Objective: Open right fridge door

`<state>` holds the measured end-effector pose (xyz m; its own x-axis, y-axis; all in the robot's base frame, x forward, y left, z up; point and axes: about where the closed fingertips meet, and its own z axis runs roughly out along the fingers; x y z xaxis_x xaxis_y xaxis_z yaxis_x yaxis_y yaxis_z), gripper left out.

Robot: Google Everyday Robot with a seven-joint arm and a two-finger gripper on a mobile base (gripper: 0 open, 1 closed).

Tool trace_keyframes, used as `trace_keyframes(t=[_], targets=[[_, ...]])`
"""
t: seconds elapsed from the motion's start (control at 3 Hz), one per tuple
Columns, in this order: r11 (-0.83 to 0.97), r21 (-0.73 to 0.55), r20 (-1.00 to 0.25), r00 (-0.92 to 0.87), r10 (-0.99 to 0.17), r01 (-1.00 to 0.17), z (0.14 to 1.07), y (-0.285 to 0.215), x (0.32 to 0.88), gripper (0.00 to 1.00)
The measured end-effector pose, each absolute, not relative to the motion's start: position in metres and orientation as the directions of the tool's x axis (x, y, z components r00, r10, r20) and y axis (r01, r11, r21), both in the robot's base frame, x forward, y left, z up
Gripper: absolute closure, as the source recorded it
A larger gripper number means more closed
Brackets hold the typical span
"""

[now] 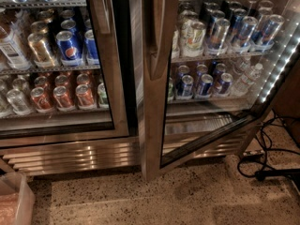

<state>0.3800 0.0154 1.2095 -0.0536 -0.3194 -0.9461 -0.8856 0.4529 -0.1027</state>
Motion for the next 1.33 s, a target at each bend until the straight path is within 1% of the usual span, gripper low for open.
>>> trace_keyframes(t=[1.33], targets=[[0.453, -0.103, -0.946, -0.054, -0.319, -0.886, 1.2095, 0.0154, 0.3800, 0.00]])
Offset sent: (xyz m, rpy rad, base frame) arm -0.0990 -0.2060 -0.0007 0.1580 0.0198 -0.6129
